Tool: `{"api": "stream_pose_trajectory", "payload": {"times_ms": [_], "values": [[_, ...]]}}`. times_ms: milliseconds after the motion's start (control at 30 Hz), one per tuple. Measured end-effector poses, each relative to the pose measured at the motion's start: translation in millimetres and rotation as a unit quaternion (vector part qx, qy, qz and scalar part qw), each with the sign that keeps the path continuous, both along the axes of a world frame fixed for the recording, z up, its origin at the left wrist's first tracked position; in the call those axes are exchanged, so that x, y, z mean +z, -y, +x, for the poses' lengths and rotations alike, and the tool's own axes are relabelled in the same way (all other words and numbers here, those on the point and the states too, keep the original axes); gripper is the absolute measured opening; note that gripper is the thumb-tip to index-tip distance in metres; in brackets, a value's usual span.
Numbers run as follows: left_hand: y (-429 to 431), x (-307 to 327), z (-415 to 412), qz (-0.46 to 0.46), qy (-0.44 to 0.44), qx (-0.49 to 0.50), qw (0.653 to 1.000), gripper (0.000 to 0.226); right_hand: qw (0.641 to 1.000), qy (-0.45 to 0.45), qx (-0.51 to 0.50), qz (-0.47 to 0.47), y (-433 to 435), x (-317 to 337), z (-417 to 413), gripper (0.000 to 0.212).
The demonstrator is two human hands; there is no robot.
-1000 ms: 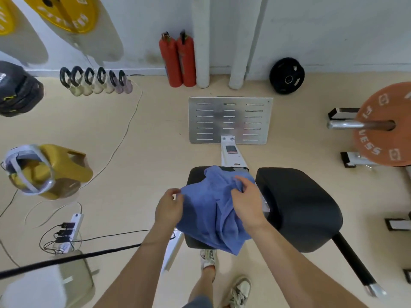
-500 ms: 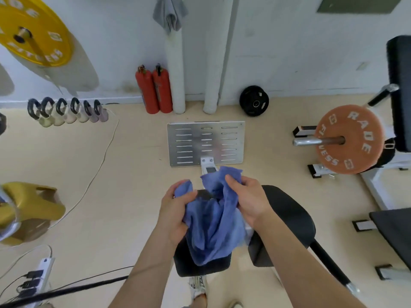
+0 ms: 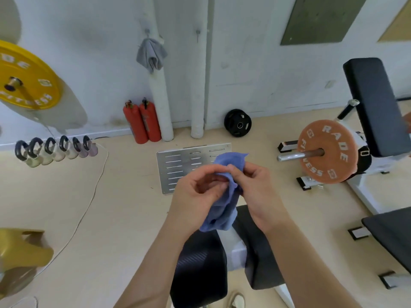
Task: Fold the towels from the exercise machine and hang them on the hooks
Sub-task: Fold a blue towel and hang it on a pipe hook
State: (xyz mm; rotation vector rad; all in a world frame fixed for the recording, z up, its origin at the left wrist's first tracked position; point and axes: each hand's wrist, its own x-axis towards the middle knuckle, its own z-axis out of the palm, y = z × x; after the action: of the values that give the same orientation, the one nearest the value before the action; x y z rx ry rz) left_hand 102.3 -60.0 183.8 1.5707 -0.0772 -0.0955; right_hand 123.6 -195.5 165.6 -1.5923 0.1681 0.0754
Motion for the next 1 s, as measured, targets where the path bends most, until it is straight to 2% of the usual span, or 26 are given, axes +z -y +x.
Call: {"api": "stream_pose_trajectory", "payload": {"times_ms": [133, 167, 300, 433, 467, 533, 733, 1000], "values": [[6.9, 12.8, 3.8, 0.117, 0.072, 0.012, 0.990, 0.019, 0.999, 0.036, 0.010, 0.016, 8.0, 7.5, 0.1, 0.024], [7.8, 14.4, 5.0, 0.146, 0.089, 0.020, 0.985, 0.013, 0.999, 0.044, 0.019, 0.015, 9.5, 9.5, 0.1, 0.026], [8.5, 17.9, 11.0, 0.249, 0.182, 0.062, 0.949, 0.016, 0.995, 0.071, 0.073, -0.019, 14.8, 24.6, -3.7, 0.031], [8.2, 25.7, 11.3, 0.215, 0.221, 0.090, 0.947, 0.002, 0.991, 0.102, 0.089, 0.009, 21.8, 38.4, -6.5, 0.016], [8.3, 28.0, 10.2, 0.195, 0.220, 0.088, 0.952, 0.009, 0.990, 0.107, 0.085, 0.015, 23.4, 41.1, -6.1, 0.015], [9.7, 33.5, 8.2, 0.163, 0.212, 0.078, 0.960, 0.022, 0.989, 0.112, 0.094, 0.003, 25.2, 46.1, -5.9, 0.017], [13.7, 41.7, 6.9, 0.128, 0.200, 0.106, 0.966, 0.032, 0.980, 0.155, 0.111, -0.048, 25.4, 52.8, -8.5, 0.024], [17.8, 41.3, 10.8, 0.093, 0.195, 0.126, 0.968, 0.022, 0.966, 0.190, 0.122, -0.122, 26.0, 61.2, -8.4, 0.029]]}}
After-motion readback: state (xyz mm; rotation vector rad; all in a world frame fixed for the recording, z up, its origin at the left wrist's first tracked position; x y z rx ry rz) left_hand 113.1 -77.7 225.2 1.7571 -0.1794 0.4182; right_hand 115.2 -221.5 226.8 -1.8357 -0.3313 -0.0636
